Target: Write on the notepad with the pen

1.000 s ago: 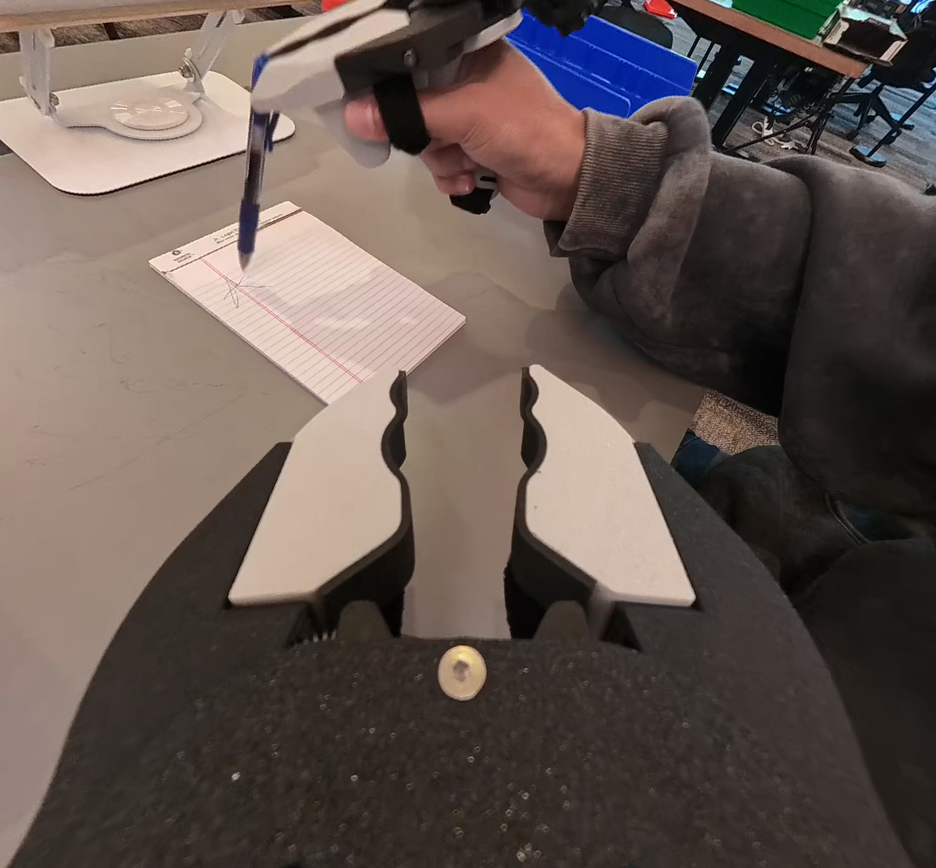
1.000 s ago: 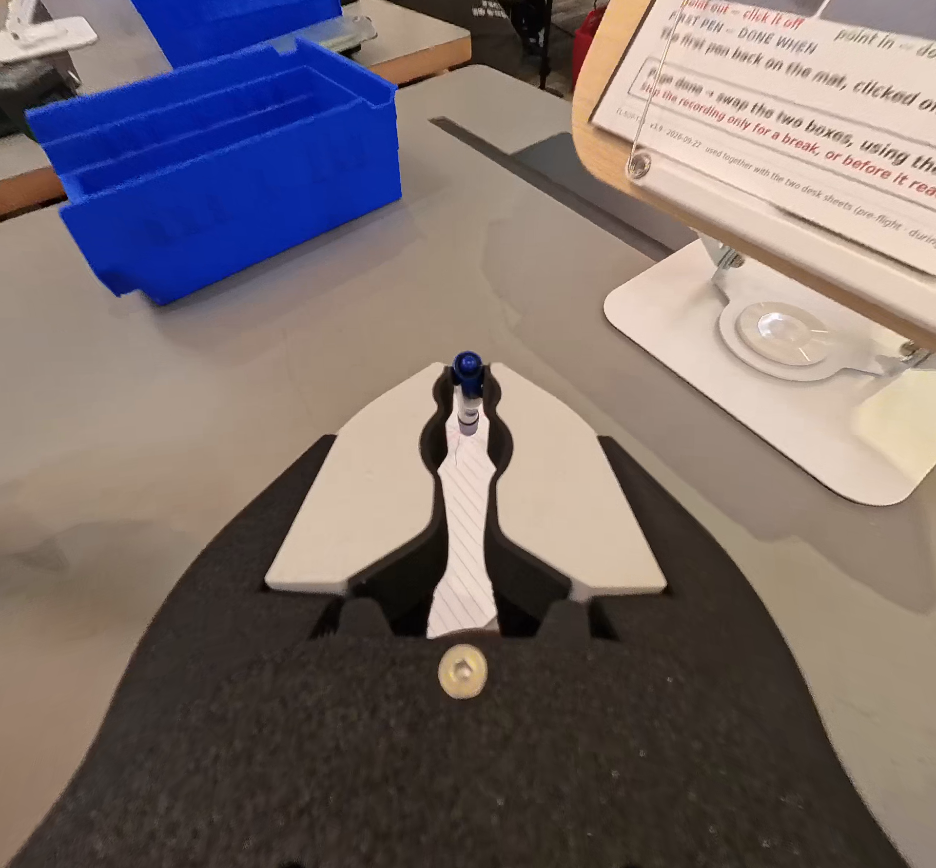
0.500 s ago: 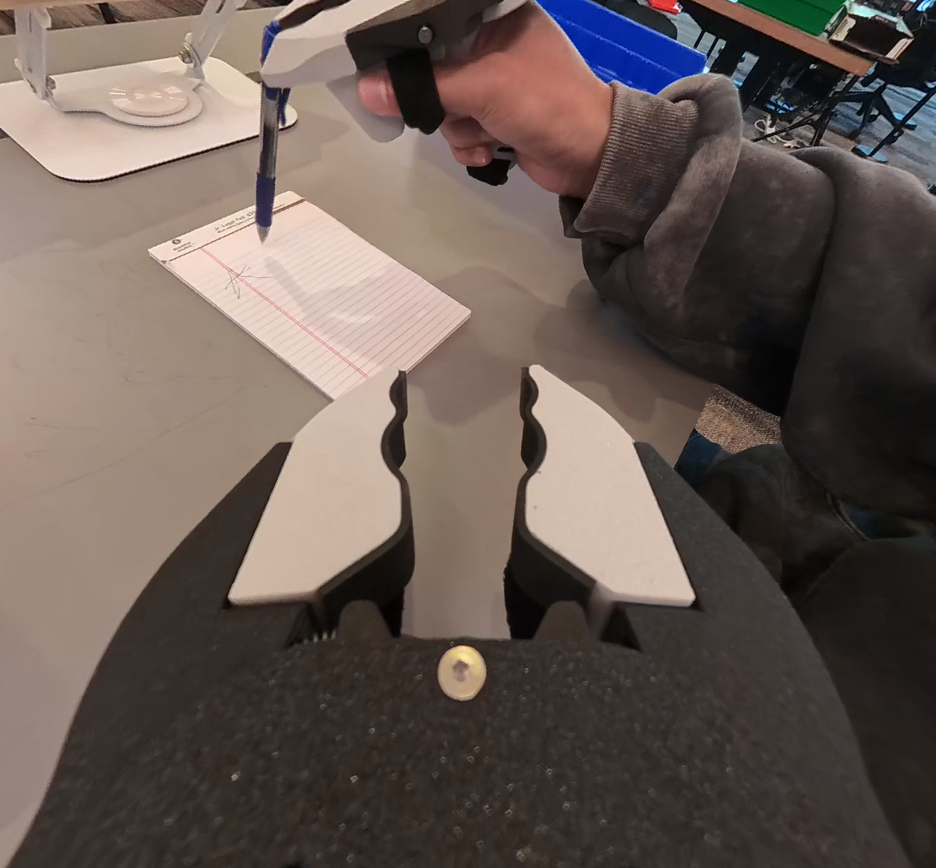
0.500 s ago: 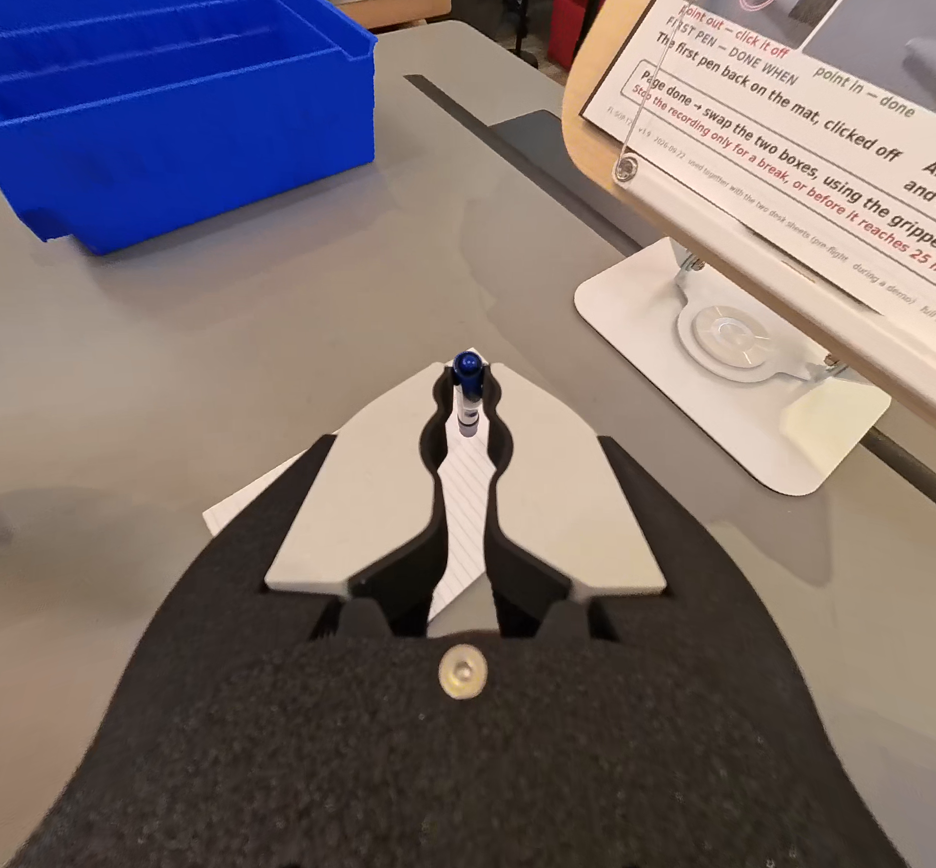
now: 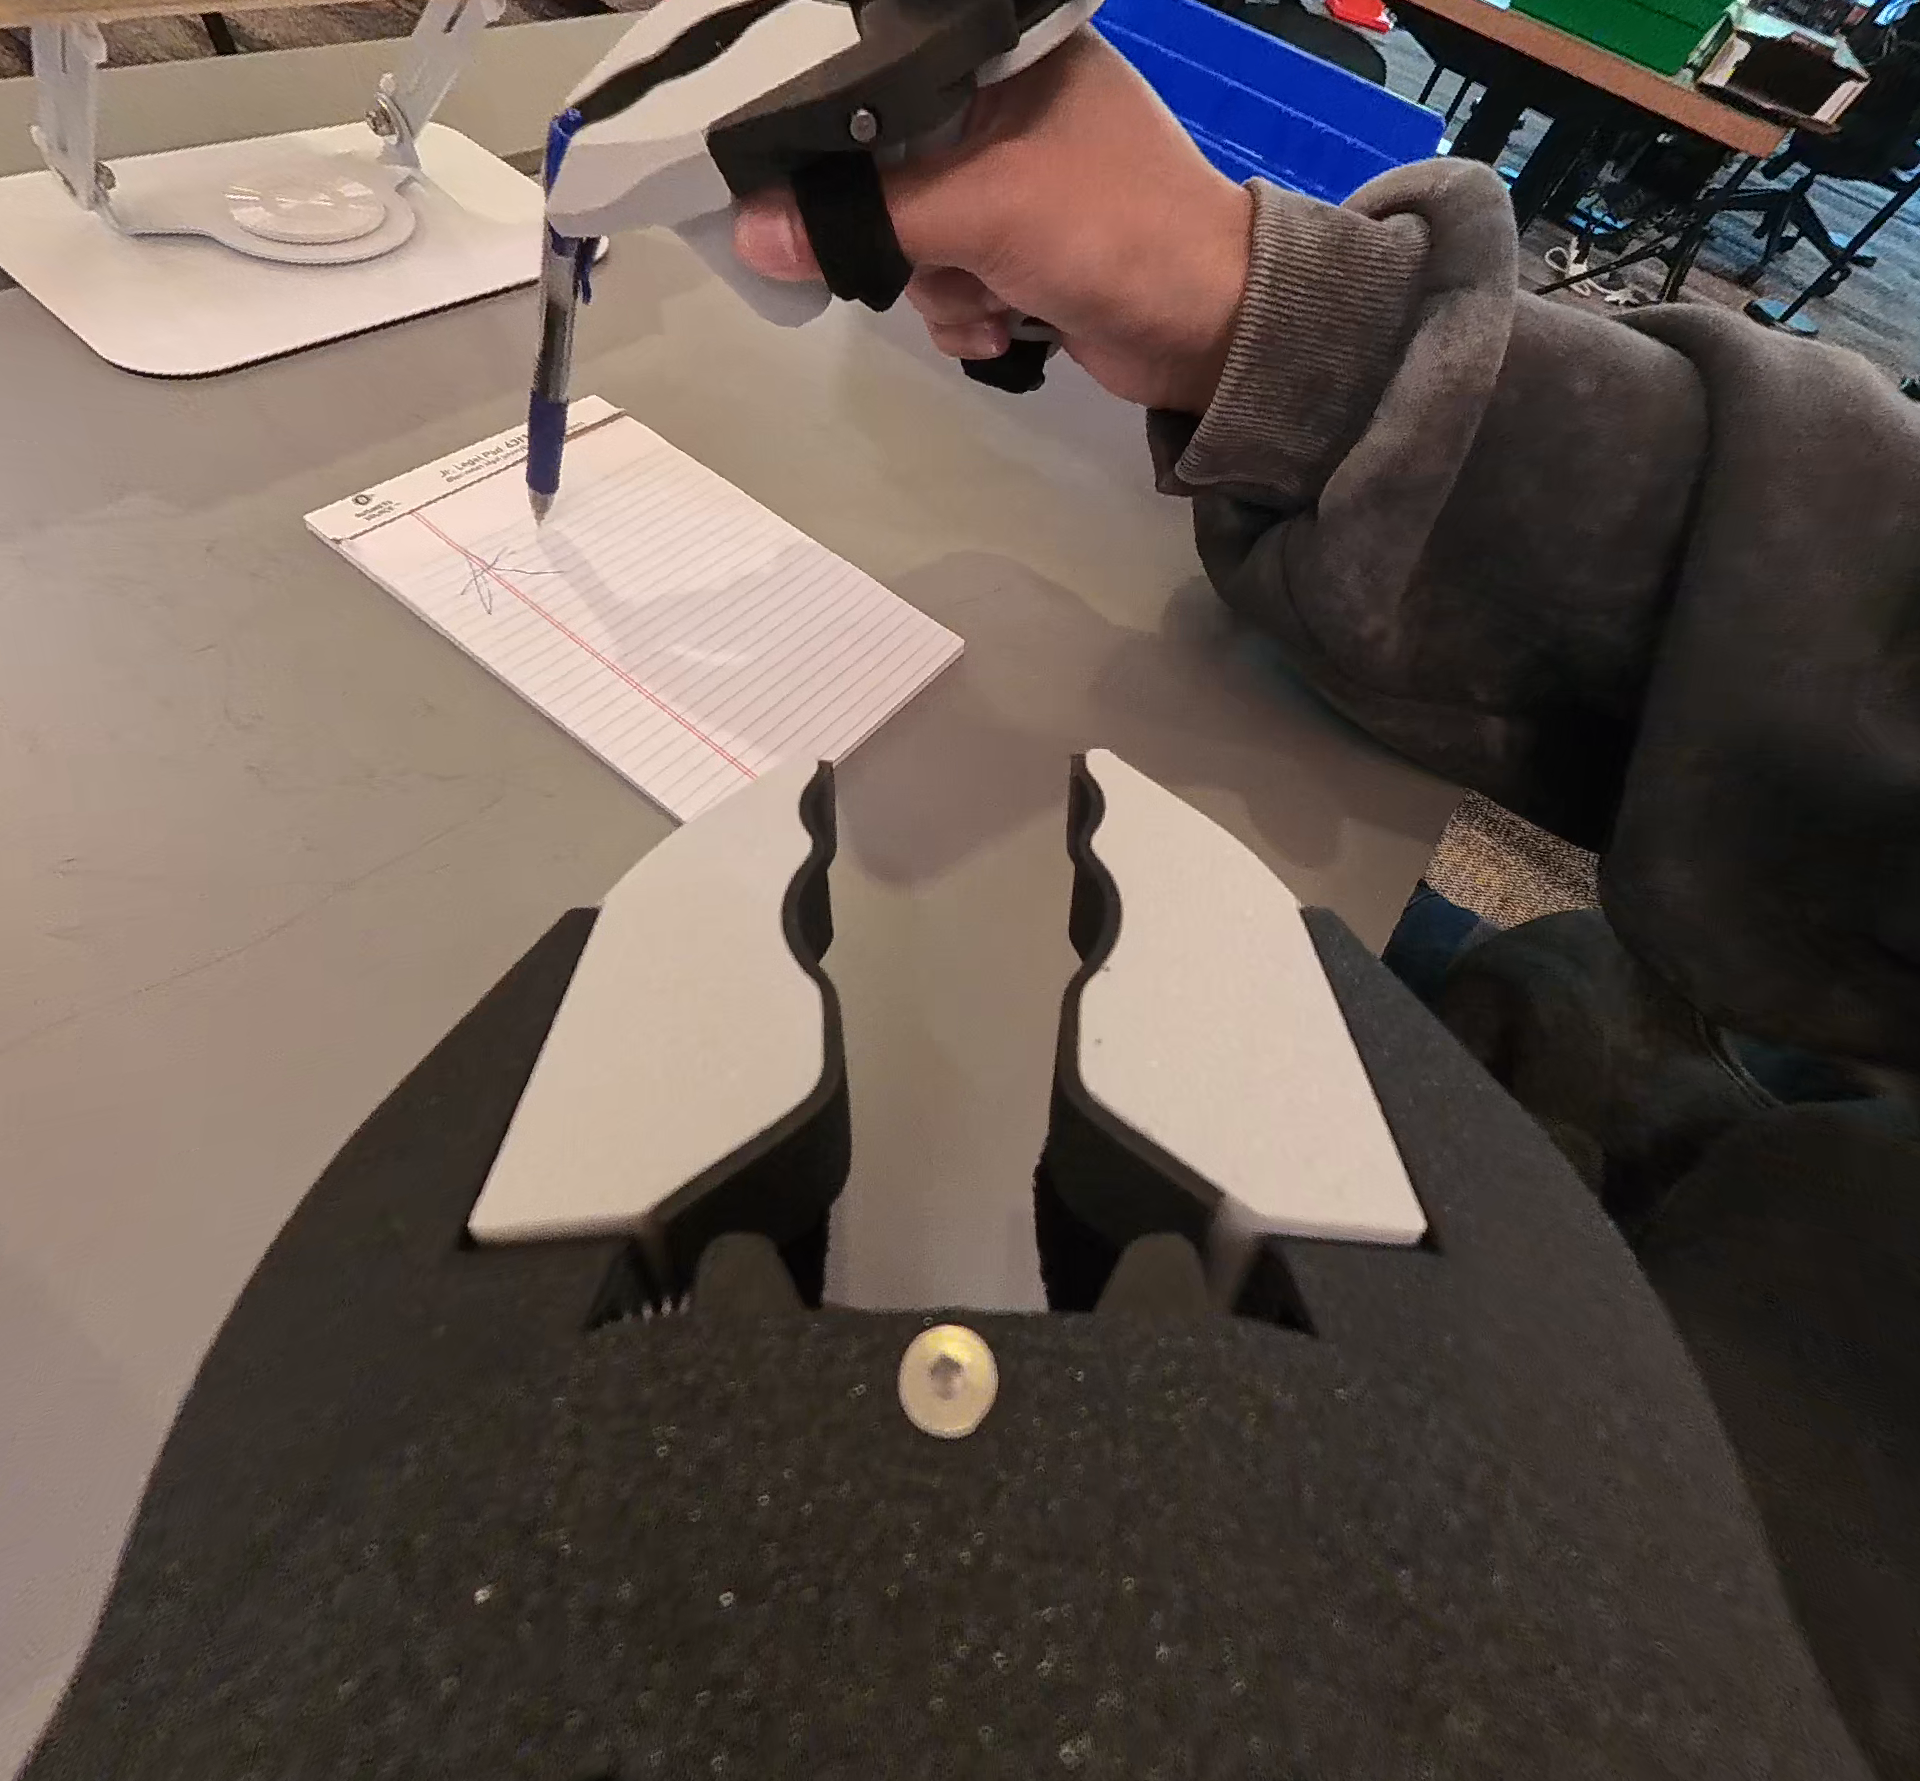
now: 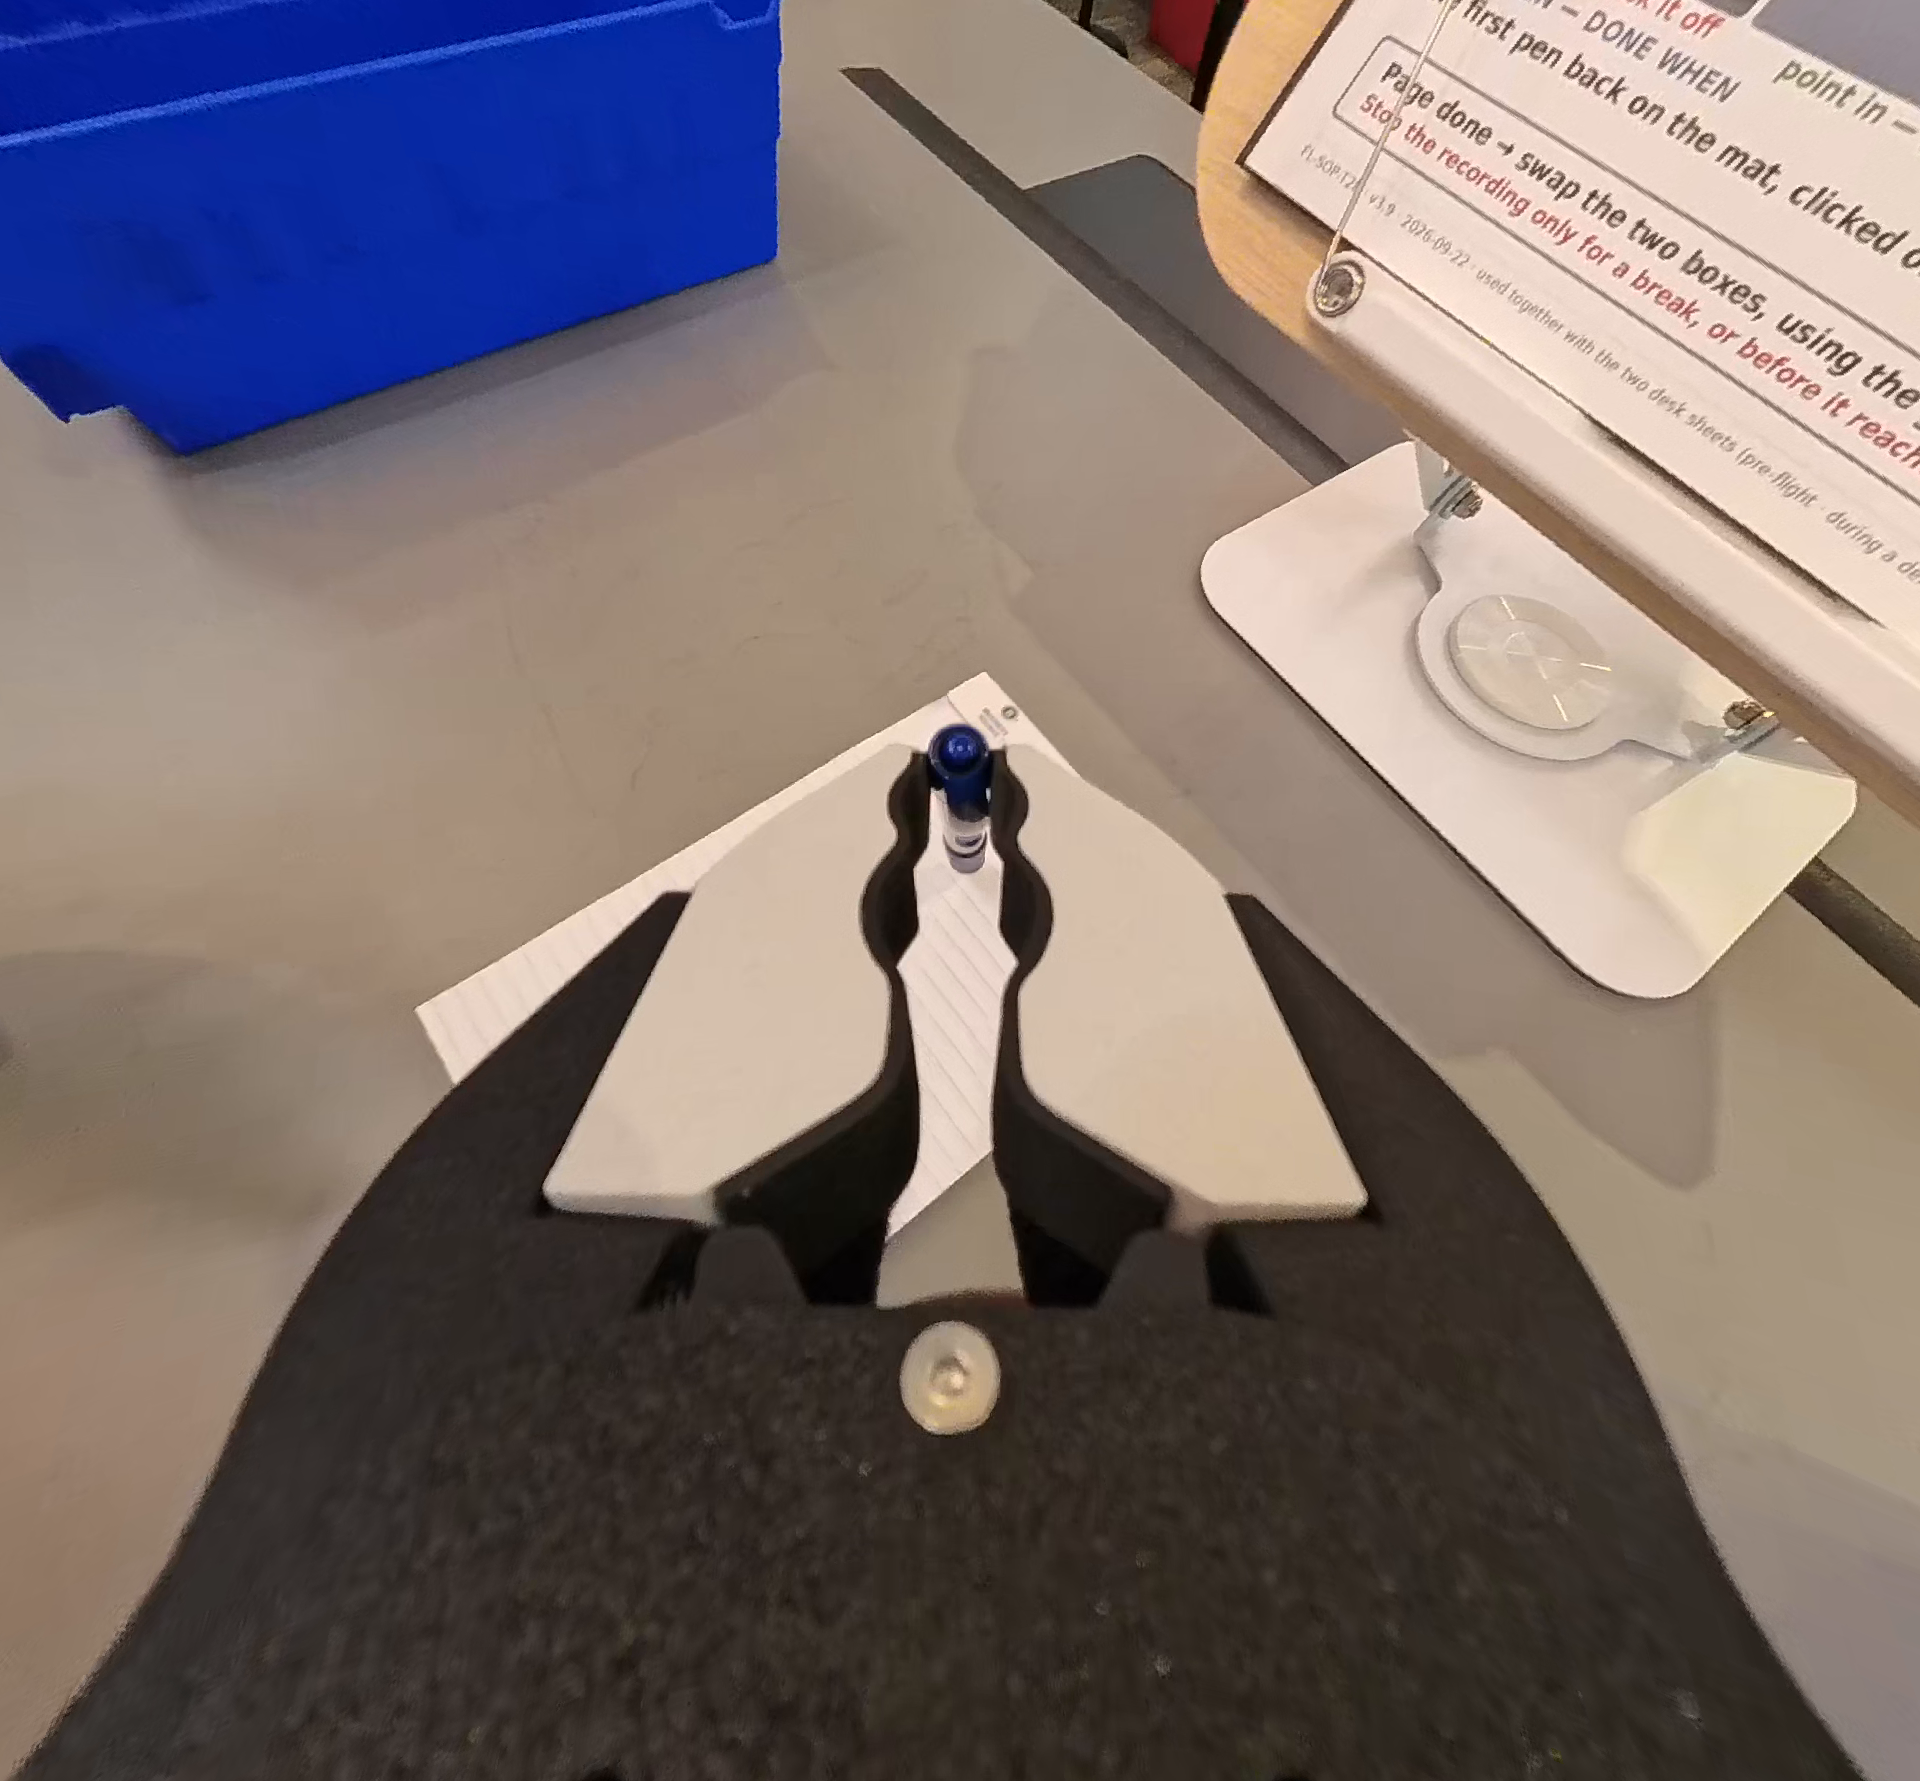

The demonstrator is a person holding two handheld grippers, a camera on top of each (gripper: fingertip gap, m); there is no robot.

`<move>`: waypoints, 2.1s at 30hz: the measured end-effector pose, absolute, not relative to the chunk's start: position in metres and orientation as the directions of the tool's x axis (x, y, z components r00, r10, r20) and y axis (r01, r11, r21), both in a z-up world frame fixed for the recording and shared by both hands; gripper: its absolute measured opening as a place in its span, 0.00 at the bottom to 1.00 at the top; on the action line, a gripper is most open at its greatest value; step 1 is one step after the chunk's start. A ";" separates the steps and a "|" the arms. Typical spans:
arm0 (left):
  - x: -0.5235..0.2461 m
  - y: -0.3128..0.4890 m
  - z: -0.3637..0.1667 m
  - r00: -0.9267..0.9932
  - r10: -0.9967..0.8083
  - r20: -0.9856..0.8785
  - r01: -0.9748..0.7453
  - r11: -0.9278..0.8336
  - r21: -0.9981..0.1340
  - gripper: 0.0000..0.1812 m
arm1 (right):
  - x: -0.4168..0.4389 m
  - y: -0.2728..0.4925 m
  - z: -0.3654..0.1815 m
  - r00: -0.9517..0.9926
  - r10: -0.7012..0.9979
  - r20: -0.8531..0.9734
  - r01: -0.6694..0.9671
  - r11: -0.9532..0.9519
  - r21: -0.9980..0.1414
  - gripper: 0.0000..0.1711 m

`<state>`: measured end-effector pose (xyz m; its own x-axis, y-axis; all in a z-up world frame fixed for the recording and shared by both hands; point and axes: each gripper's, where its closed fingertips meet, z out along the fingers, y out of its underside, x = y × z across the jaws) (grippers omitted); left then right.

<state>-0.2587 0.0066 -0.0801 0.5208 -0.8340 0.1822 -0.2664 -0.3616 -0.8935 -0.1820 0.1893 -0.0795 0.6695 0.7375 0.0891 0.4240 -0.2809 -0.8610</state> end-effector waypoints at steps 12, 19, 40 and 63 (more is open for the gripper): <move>-0.256 0.001 -0.072 0.514 -0.842 0.165 -0.268 -0.340 -0.902 0.23 | -0.180 0.172 -0.082 0.666 0.739 0.105 0.451 -0.286 -0.845 0.06; -0.253 -0.004 -0.070 0.508 -0.847 0.156 -0.274 -0.330 -0.903 0.23 | -0.177 0.159 -0.085 0.661 0.742 0.111 0.469 -0.293 -0.833 0.06; -0.249 -0.007 -0.071 0.502 -0.852 0.148 -0.286 -0.325 -0.902 0.23 | -0.174 0.166 -0.087 0.671 0.729 0.134 0.480 -0.290 -0.828 0.06; -0.248 -0.008 -0.073 0.498 -0.854 0.150 -0.293 -0.329 -0.898 0.23 | -0.163 0.168 -0.088 0.672 0.725 0.154 0.516 -0.308 -0.799 0.06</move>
<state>-0.2481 -0.0077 -0.0734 0.4981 -0.8541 0.1498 -0.2932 -0.3285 -0.8978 -0.1633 0.1675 -0.0880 0.6717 0.7245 0.1544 0.5162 -0.3083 -0.7990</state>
